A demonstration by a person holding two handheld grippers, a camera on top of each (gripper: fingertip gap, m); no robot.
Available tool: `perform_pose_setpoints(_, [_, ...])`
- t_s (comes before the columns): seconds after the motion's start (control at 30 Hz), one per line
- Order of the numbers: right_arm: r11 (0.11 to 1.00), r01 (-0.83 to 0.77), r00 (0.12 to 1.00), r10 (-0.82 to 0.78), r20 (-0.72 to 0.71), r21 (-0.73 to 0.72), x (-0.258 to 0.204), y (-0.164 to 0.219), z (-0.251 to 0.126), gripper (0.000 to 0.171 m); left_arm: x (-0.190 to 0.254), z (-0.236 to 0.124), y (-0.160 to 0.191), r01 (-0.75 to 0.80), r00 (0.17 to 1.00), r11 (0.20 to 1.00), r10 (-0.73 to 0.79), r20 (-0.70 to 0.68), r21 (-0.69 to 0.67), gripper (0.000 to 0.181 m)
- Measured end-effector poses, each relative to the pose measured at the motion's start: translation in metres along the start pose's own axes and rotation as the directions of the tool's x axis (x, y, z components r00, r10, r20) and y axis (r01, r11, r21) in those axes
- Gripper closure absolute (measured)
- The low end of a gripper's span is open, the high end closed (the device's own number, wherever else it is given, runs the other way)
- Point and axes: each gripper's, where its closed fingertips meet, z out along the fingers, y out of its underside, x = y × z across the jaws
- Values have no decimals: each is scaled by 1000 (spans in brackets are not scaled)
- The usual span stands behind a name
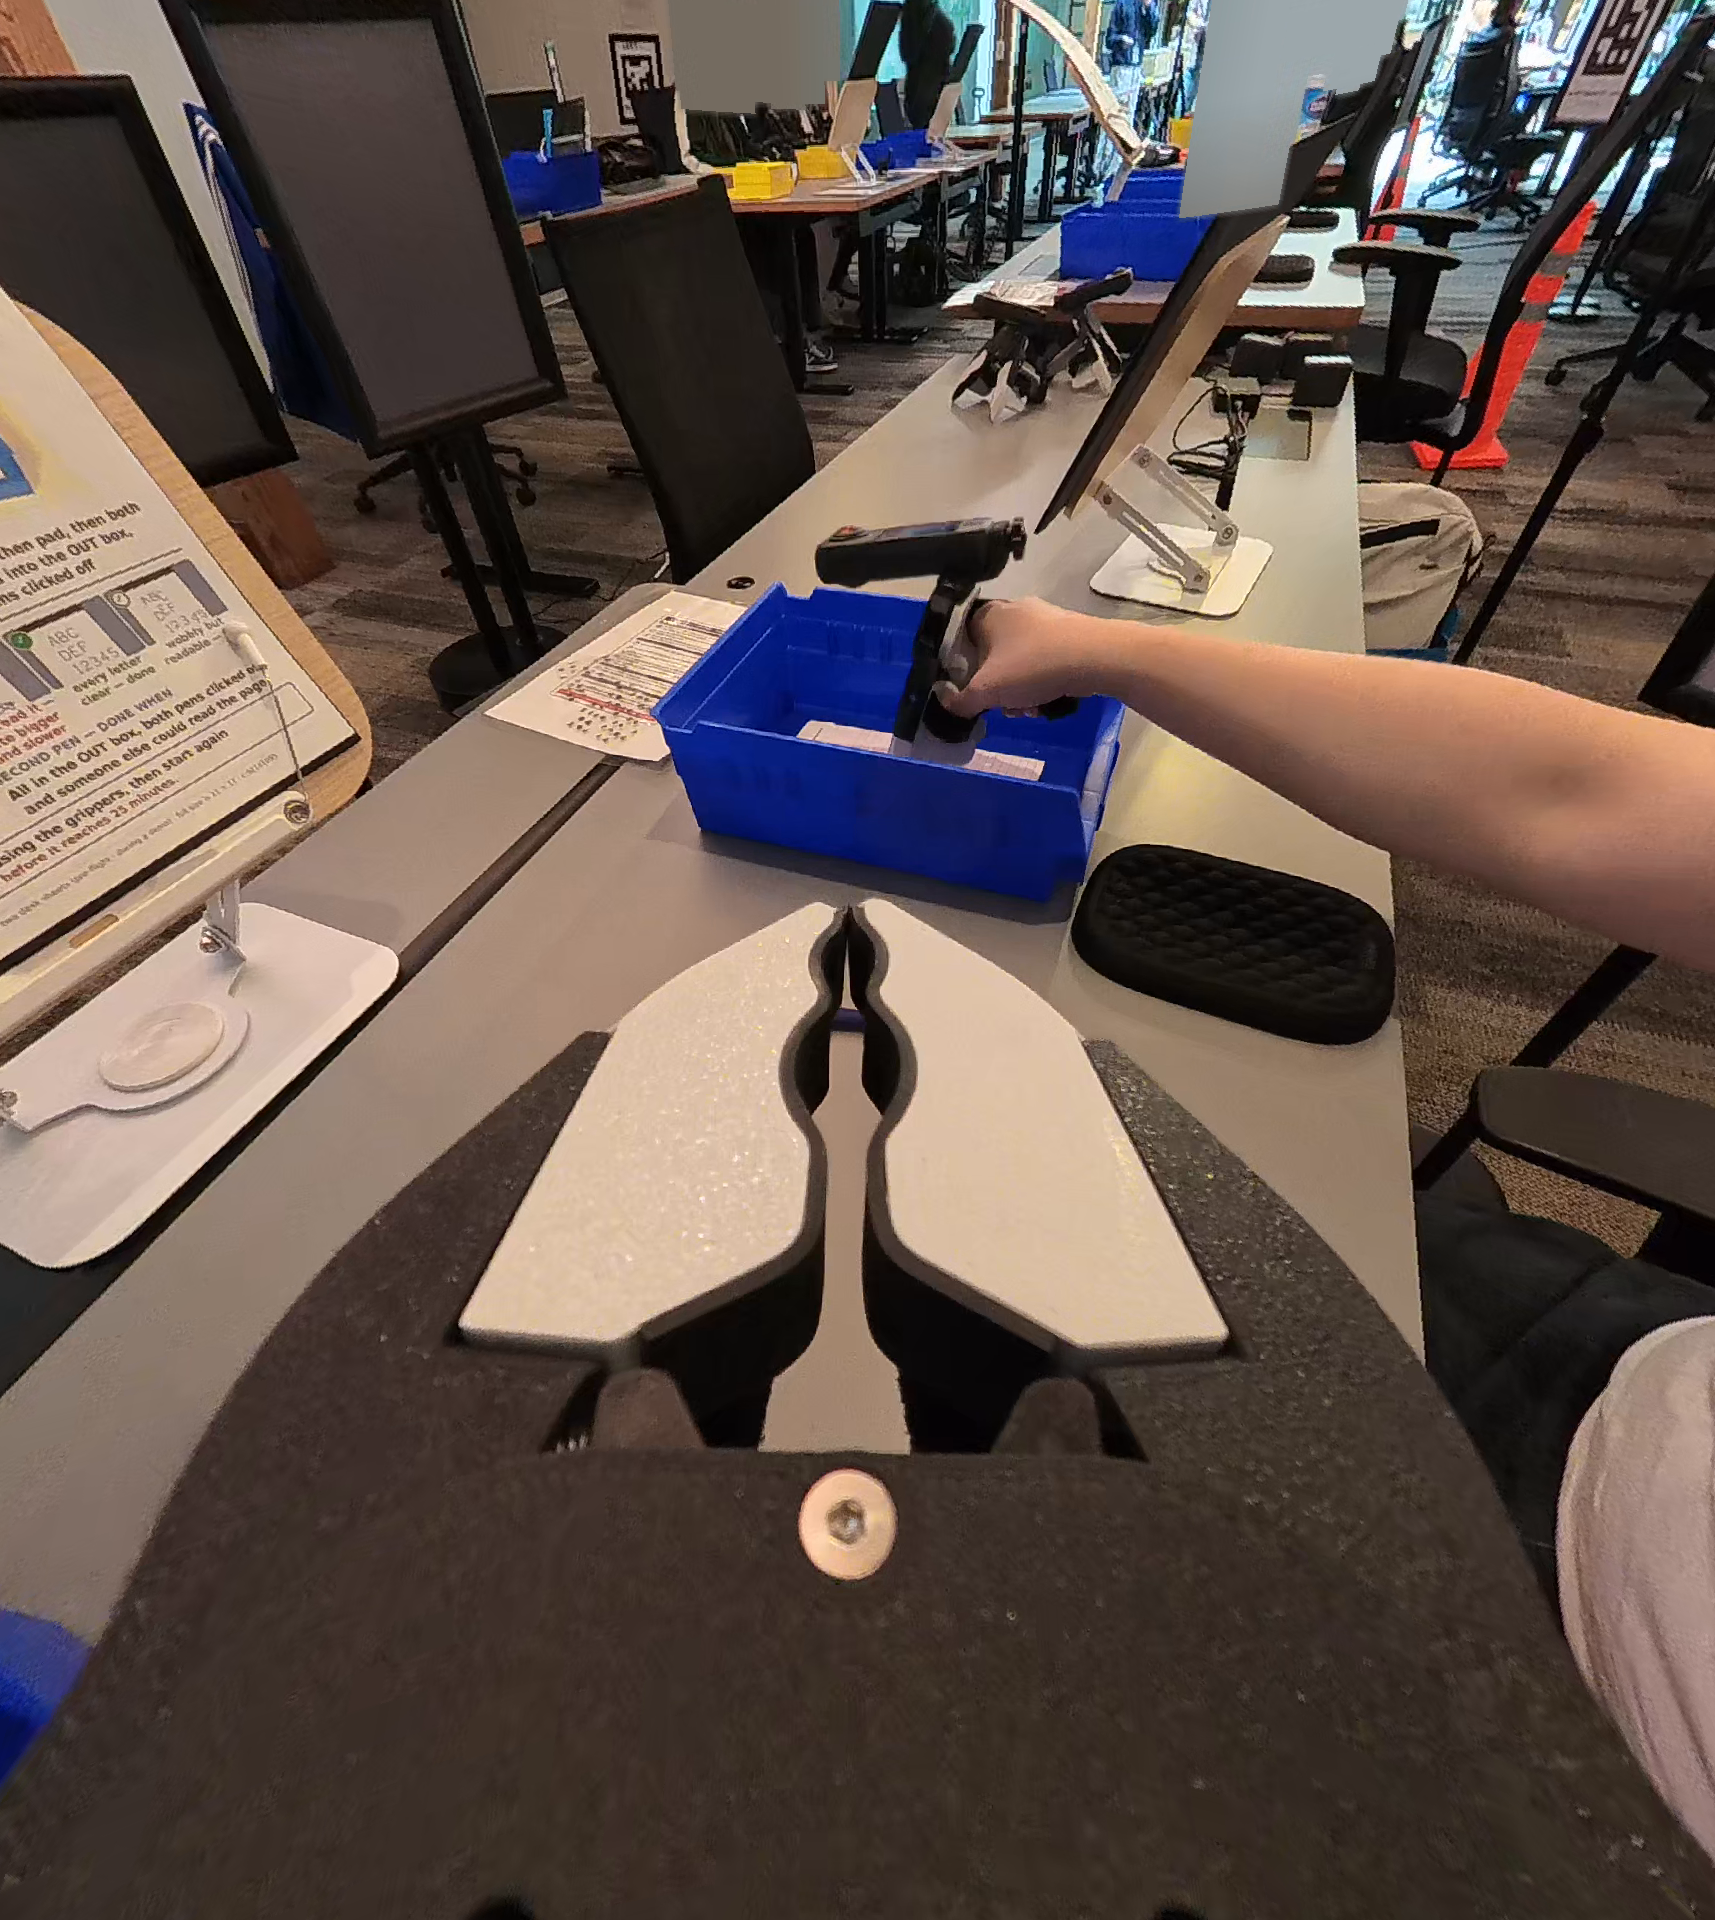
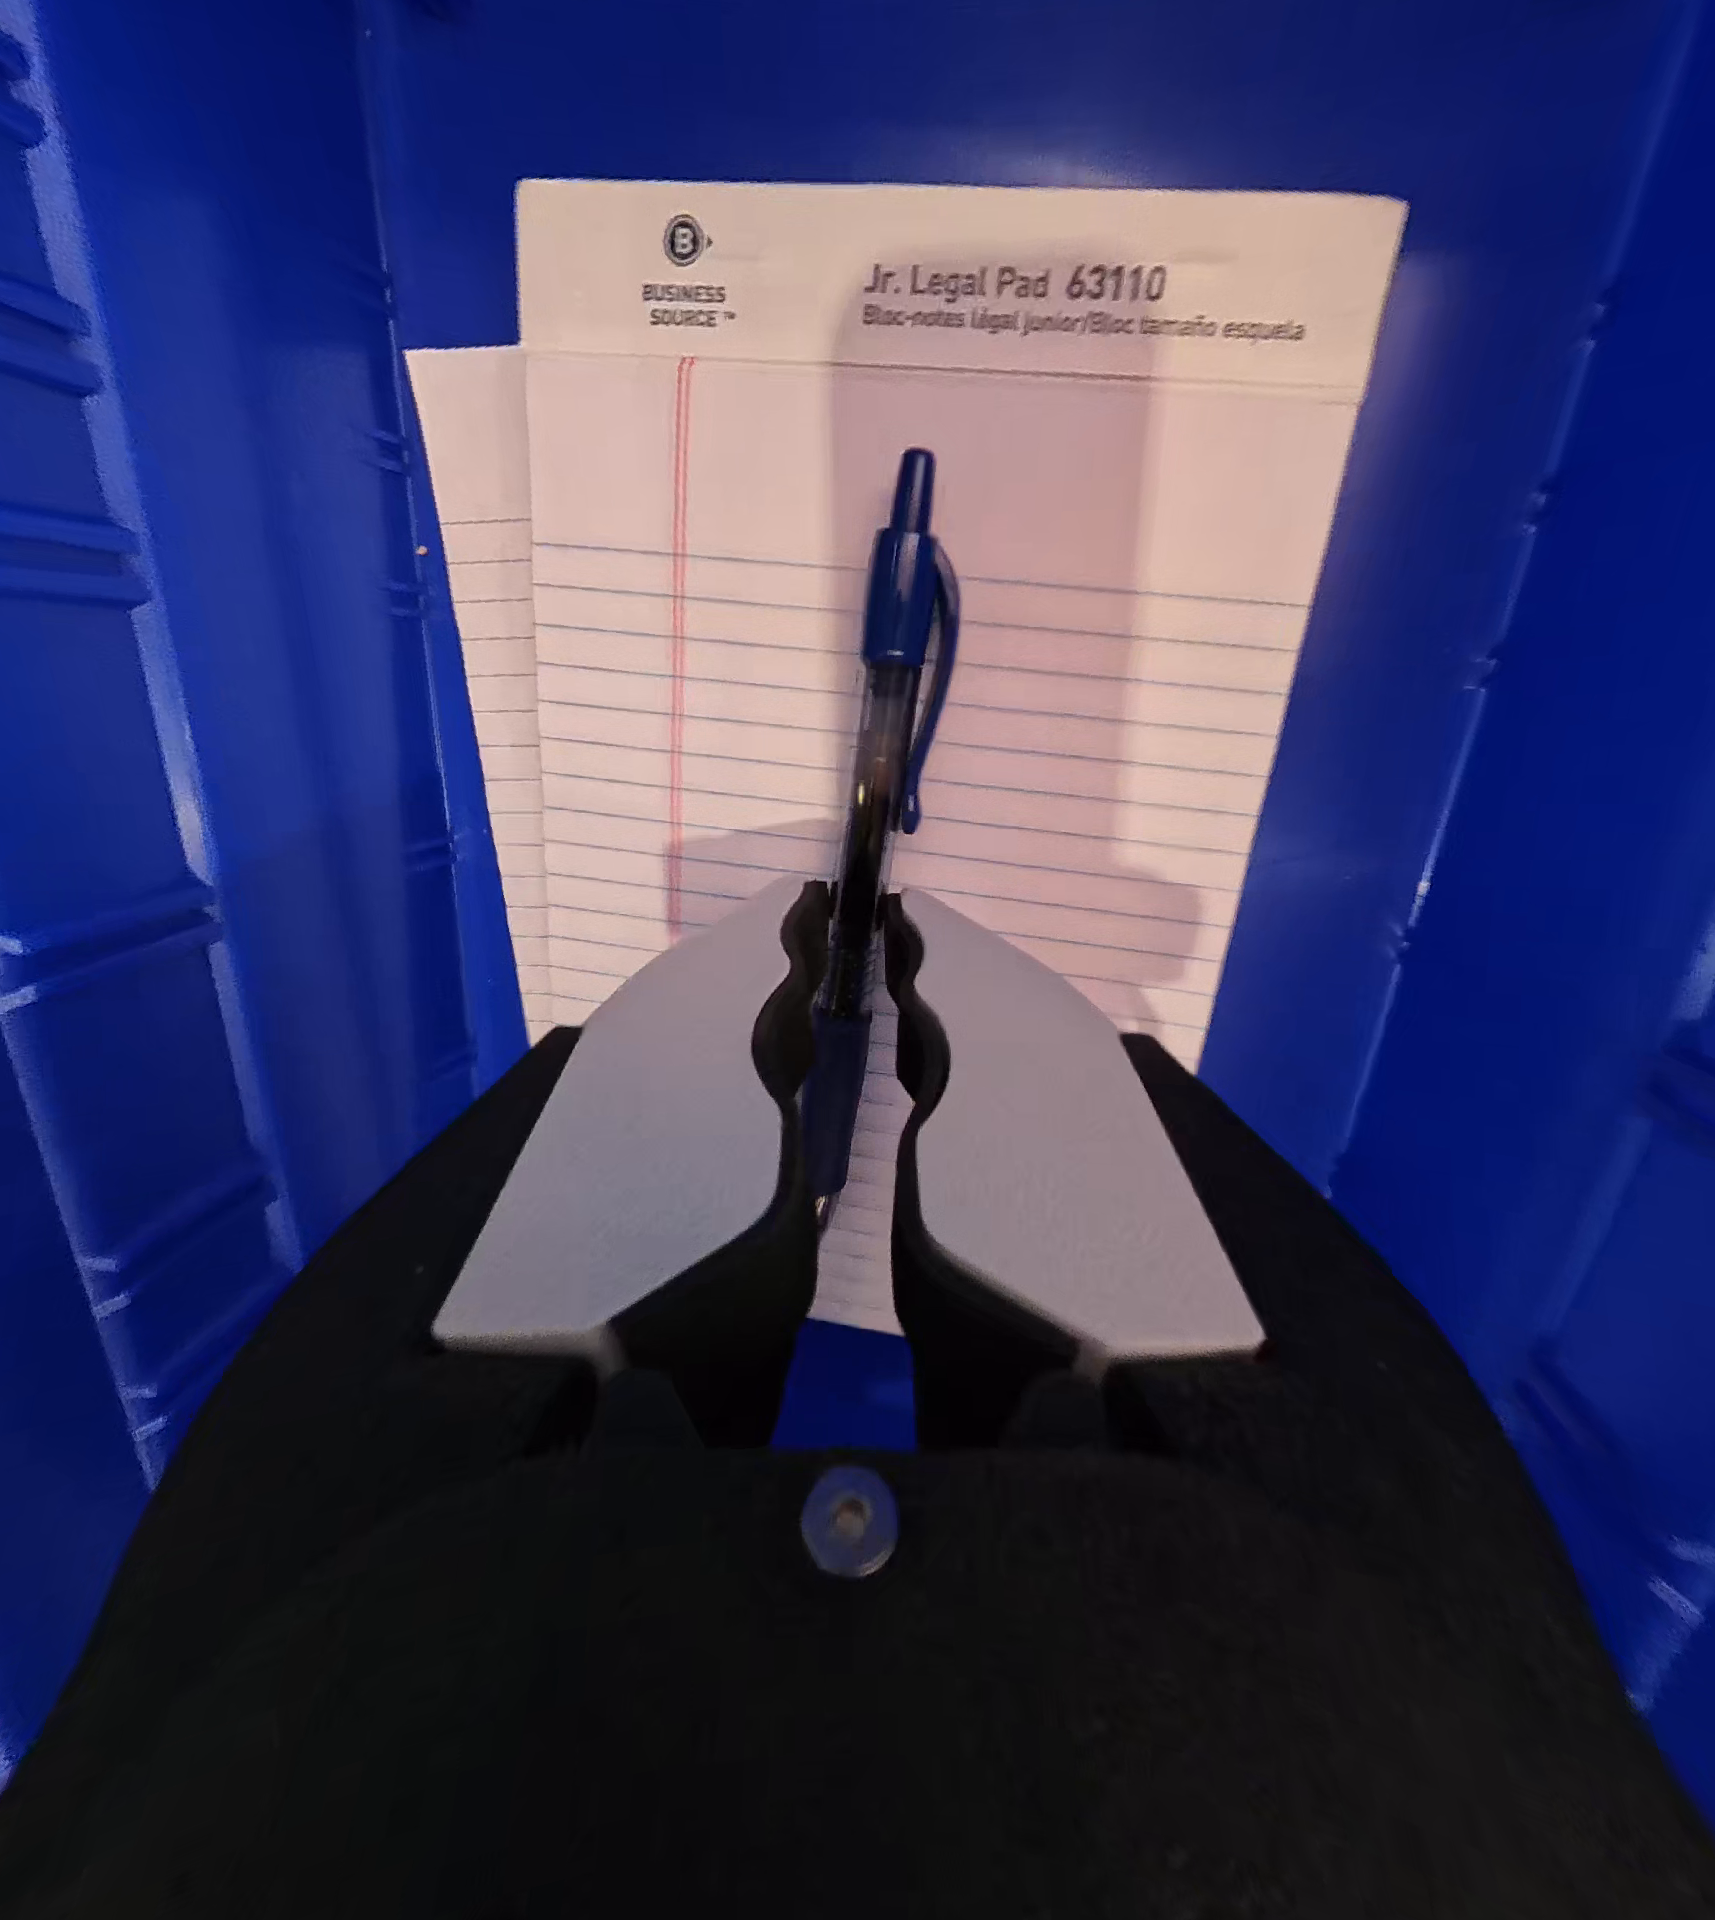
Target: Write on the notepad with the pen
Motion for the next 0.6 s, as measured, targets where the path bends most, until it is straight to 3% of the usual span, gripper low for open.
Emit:
perform_pose_setpoints(0.2, [1000, 12, 998, -14, 63, 28, -8, 0, 2, 160, 1, 2, 2, -1, 1000, 1000, 1, -9, -9, 181])
perform_pose_setpoints(0.27, [998, 38, 999, -39, 20, 57, -4, -5, -7, 159, 2, 2, 2, 0, 1000, 1000, 0, -11, -10, 181])
perform_pose_setpoints(0.37, [963, 151, 984, -126, -122, 224, -6, -31, -48, 151, 2, -1, -1, -2, 1000, 1000, 2, -11, 0, 181])
perform_pose_setpoints(0.5, [851, 318, 947, -271, -170, 418, -93, -45, -118, 143, 2, -5, -4, -11, 1000, 1000, 11, 0, 13, 181])
perform_pose_setpoints(0.6, [784, 482, 874, -459, -157, 392, -177, -31, -114, 147, 0, -6, -4, -8, 1000, 1000, 8, 6, 12, 181])
